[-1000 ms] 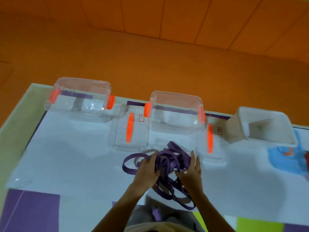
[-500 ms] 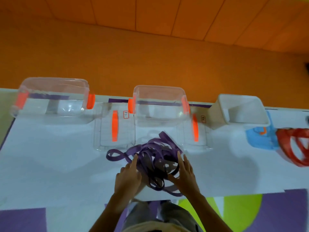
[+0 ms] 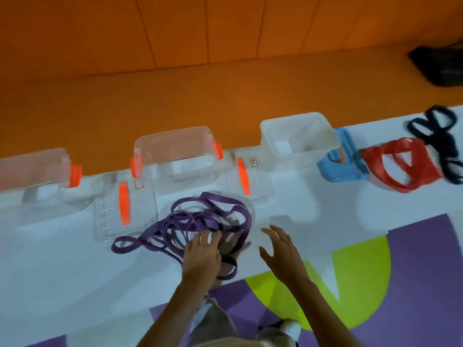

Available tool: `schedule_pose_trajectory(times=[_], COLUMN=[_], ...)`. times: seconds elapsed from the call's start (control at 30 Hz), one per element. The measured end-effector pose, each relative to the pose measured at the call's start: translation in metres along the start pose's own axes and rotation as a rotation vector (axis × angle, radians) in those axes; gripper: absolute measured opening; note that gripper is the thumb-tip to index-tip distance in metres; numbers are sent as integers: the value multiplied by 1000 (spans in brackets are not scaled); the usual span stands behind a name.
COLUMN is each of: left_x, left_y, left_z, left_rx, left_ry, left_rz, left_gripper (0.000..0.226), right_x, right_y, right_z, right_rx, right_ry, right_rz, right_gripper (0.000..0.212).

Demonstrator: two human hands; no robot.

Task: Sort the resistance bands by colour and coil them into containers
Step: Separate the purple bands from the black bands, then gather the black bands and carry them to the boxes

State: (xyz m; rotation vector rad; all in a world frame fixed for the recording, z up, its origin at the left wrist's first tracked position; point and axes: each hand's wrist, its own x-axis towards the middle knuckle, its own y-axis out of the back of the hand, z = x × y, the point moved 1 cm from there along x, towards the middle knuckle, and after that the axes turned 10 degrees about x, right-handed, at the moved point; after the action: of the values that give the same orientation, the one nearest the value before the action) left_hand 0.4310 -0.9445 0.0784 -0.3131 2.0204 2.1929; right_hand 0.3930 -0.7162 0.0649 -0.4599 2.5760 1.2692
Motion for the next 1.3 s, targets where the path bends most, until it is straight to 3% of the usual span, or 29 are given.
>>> schedule_pose_trajectory(times=[0.27,0.43,0.67,1.03,1.3], left_x=[13,21,52,174,274], left_y=[12,17,27,1,13], left_z=[224,360,514,720,835], left_rx=[113,129,147,134,111], left_ry=[-282,-468,-675,-777,-724], left_rz=[90,109,89,33,-32], left_gripper=[33,51,46,50,49], right_x=[-81,-127,-147,-83,-5], right_y=[139,223,314,455,546], right_z=[149,240,344,495,587], right_rx=[7,56,112,21,7], right_ry=[-20,-133,-270,-430,-440], right_rz=[218,387,587,521,434], right_gripper=[42,33,31,32,33])
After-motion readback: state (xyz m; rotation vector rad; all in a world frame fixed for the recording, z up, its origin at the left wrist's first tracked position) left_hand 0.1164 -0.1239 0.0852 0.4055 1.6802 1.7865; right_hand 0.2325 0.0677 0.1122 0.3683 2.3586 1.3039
